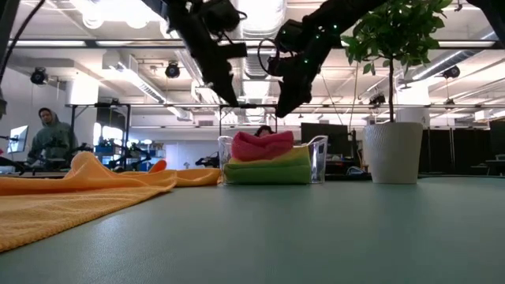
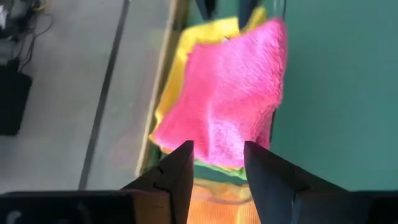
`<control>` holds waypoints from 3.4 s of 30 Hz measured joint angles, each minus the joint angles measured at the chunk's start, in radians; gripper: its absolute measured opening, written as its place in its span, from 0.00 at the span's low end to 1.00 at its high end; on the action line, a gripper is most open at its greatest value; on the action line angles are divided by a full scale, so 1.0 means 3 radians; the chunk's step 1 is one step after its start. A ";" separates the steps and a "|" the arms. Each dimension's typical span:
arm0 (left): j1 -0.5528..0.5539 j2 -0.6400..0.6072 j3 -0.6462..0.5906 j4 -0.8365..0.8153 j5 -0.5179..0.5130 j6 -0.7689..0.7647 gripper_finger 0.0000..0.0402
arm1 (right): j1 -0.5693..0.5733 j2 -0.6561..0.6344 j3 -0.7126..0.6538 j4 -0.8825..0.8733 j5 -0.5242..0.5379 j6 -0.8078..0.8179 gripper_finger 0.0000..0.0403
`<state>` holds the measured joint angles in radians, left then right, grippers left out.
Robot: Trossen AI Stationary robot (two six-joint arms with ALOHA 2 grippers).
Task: Fold microfiber towels
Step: Put the folded pink towel into the transparent bin
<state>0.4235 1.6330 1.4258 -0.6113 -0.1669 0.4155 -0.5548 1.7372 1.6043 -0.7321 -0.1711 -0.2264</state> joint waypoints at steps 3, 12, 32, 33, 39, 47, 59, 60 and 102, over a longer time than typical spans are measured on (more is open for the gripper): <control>0.0012 -0.0208 -0.0014 -0.0100 0.0000 -0.0235 0.31 | -0.0062 0.0109 -0.0001 0.0057 -0.0158 0.0061 0.29; 0.0028 -0.0814 -0.0110 -0.0197 -0.0005 -0.0700 0.31 | -0.0253 0.0366 -0.0003 0.0060 -0.0404 0.0351 0.08; 0.0028 -0.0892 -0.0153 -0.0264 -0.0005 -0.0844 0.31 | -0.0241 0.0854 0.1264 -0.0142 -0.0315 0.0582 0.02; 0.0028 -0.0889 -0.0153 -0.0264 -0.0005 -0.0844 0.31 | -0.0242 0.0964 0.1390 -0.0263 -0.0315 0.0582 0.02; 0.0028 -0.0896 -0.0153 -0.0294 -0.0005 -0.0845 0.31 | -0.0237 0.1502 0.1896 -0.1110 -0.0320 0.0381 0.02; 0.0028 -0.0896 -0.0154 -0.0296 -0.0005 -0.0844 0.31 | -0.0239 0.1689 0.1991 -0.1517 -0.0328 0.0283 0.02; 0.0028 -0.0896 -0.0314 -0.0292 -0.0006 -0.0840 0.31 | -0.0215 0.1863 0.1951 -0.1657 -0.0295 0.0272 0.02; 0.0028 -0.0896 -0.0342 -0.0293 -0.0006 -0.0841 0.31 | -0.0213 0.1884 0.1948 -0.1639 -0.0204 0.0313 0.02; 0.0028 -0.0873 -0.0443 -0.0284 -0.0006 -0.0834 0.31 | -0.0010 0.1309 0.1585 -0.1753 -0.0187 0.0434 0.02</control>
<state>0.4319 1.3712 1.2929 -0.6965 -0.1686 0.1654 -0.5578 2.1300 2.0797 -1.2580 -0.2273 -0.0962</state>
